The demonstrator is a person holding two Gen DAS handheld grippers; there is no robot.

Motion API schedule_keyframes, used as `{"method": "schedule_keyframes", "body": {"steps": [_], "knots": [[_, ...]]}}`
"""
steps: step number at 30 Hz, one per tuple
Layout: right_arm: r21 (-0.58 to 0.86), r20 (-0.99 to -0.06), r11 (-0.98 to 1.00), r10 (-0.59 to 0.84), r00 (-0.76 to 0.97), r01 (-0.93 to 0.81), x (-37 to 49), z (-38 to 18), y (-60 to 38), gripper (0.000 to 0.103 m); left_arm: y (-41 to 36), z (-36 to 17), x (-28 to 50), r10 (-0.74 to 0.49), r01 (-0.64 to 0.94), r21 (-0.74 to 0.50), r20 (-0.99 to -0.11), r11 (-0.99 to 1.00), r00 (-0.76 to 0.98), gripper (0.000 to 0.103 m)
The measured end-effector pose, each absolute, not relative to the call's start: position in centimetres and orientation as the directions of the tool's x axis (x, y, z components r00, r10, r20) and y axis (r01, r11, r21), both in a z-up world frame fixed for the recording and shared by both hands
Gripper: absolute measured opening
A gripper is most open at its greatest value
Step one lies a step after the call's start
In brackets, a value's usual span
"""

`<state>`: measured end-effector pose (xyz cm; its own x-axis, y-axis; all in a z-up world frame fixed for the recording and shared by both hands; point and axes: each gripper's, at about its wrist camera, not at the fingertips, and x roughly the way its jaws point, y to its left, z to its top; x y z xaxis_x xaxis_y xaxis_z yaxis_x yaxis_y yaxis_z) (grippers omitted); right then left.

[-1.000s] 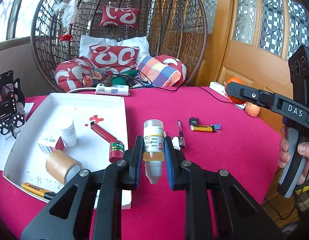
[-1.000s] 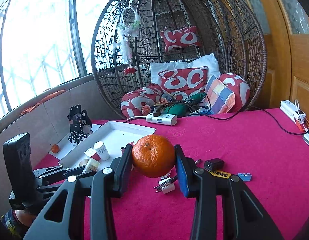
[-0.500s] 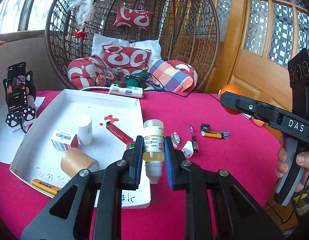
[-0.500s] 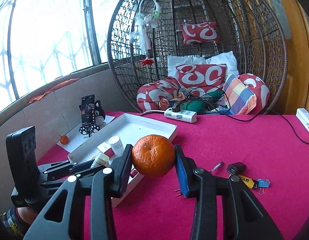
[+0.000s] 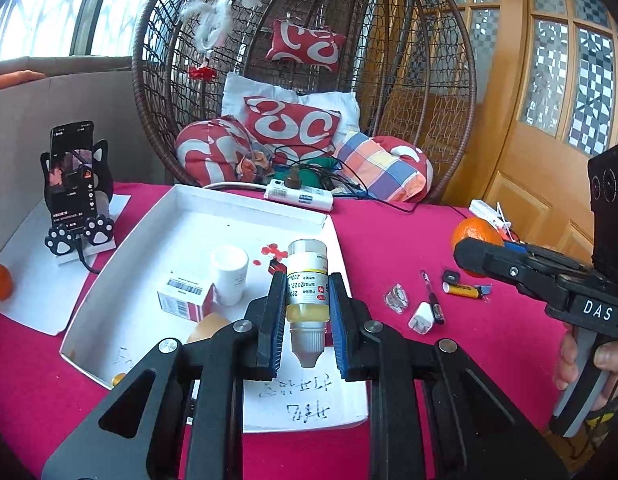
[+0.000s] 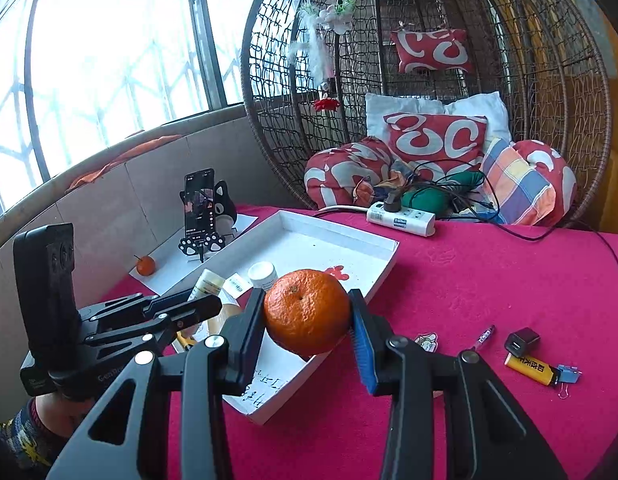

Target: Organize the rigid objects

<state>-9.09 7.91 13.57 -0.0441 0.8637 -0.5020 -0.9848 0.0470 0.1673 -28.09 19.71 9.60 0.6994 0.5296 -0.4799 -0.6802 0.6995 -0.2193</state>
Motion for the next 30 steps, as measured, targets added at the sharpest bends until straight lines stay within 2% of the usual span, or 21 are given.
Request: {"method": "schedule_keyframes", "body": {"steps": [7, 22, 30], "knots": [[0.152, -0.537, 0.030, 0.842, -0.057, -0.988, -9.9, 12.6, 9.6, 0.040, 24.6, 9.7, -30.5, 0.582, -0.749, -0.262, -0.493, 0.609, 0.646, 0.020], [0.101, -0.639, 0.004, 0.767, -0.062, -0.995, -12.1, 9.0, 16.9, 0.040, 32.5, 6.7, -27.1, 0.616, -0.833, -0.136, -0.611, 0.537, 0.497, 0.020], [0.063, -0.687, -0.004, 0.725, -0.046, -0.998, -13.5, 5.8, 19.8, 0.040, 34.2, 4.9, -26.7, 0.610, -0.856, -0.151, -0.641, 0.495, 0.466, 0.020]]}}
